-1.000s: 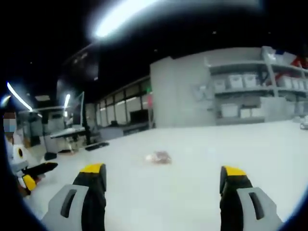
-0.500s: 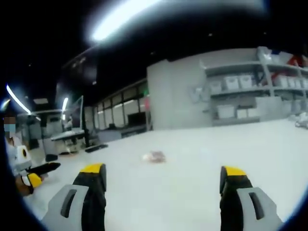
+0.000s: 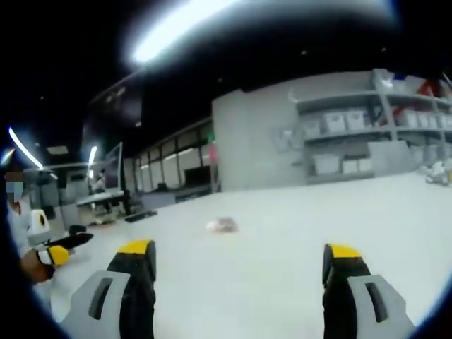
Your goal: Open the resealable bag by pulling the two sides of the seal apart until the entire bag opening is separated and visibly accessible.
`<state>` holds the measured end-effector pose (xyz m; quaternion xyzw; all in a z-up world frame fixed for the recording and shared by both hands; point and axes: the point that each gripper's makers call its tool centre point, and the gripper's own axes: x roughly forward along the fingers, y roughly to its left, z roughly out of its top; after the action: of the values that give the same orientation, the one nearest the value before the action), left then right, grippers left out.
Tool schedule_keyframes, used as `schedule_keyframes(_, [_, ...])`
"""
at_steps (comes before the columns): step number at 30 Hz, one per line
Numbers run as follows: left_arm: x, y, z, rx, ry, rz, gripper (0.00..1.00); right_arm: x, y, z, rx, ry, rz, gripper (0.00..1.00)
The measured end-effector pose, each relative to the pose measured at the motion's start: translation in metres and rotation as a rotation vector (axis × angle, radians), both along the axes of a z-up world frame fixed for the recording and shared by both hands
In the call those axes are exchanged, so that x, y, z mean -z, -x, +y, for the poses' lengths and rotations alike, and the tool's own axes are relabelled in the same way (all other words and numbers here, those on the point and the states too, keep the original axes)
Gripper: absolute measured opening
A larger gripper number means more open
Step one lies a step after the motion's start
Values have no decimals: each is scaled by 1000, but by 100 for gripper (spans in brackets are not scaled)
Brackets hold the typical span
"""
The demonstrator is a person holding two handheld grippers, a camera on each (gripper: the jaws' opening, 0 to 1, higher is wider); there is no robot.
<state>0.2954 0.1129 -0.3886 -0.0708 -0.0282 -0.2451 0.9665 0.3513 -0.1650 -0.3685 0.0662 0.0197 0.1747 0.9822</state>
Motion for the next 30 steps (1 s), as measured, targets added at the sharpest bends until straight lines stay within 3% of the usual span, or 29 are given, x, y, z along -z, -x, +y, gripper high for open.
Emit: schedule_keyframes(30, [-1, 1, 0, -6, 10, -4, 100, 0, 61, -56, 83, -16, -49, 100])
